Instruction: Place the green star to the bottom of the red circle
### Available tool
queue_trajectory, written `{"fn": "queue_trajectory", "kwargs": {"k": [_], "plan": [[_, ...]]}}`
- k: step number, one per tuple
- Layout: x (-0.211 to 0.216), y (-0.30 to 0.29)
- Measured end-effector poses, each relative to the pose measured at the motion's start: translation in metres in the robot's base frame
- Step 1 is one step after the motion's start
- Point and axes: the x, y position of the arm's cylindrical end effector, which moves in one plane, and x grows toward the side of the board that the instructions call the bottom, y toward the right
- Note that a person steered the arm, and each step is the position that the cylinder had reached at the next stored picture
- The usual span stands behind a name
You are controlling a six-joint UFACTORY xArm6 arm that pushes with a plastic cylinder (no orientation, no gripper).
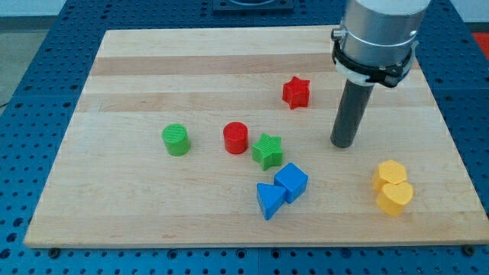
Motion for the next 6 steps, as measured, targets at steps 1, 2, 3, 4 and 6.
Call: {"fn": "queue_trajectory", "kwargs": {"k": [1, 2, 3, 4, 6], "plan": [[0.000, -0.007], [0.000, -0.036], [0.010, -0.067], [0.010, -0.111], [0.010, -0.187]]}}
